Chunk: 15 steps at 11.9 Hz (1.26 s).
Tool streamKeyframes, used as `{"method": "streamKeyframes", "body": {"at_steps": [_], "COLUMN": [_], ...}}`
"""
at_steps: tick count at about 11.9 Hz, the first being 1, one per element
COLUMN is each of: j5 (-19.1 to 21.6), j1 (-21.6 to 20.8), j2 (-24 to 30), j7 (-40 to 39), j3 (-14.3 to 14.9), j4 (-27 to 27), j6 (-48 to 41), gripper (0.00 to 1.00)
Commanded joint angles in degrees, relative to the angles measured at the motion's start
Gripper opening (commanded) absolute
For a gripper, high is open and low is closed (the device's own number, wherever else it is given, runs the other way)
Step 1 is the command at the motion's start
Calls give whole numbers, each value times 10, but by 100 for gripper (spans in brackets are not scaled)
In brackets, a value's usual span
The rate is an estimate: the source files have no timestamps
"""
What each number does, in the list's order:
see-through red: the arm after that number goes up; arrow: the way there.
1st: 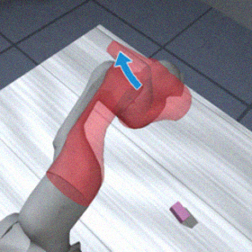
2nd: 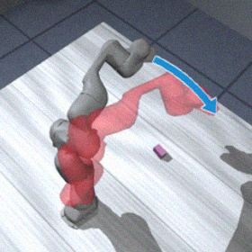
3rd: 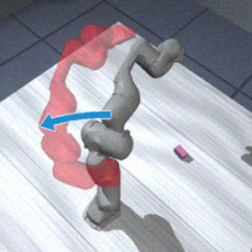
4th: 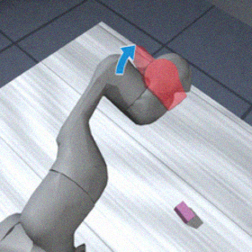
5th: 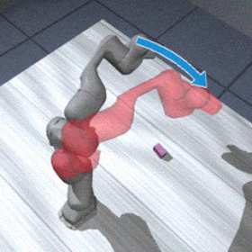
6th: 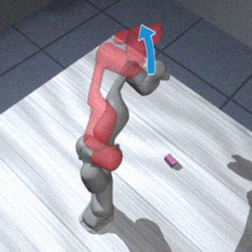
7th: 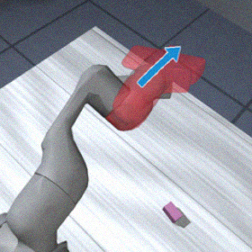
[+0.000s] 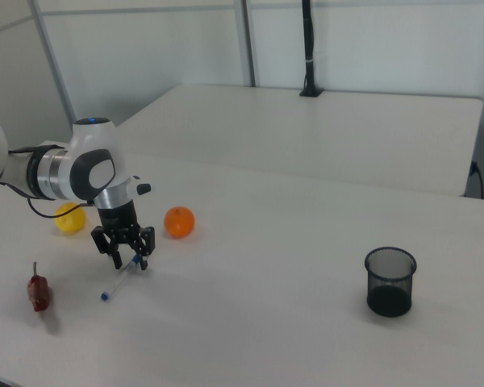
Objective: Place marker
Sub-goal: 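Lower the open gripper and close it on the marker's middle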
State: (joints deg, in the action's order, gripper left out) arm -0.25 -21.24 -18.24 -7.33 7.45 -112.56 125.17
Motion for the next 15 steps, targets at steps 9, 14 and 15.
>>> {"method": "streamKeyframes", "body": {"at_steps": [9,14,15], "j5": [-1,3,9], "j1": [-5,32,37], "j2": [6,44,44], "j7": [15,12,9], "j3": [5,5,5], "j4": [9,72,93], "j6": [3,-97,-119], "gripper": [0,0,0]}}
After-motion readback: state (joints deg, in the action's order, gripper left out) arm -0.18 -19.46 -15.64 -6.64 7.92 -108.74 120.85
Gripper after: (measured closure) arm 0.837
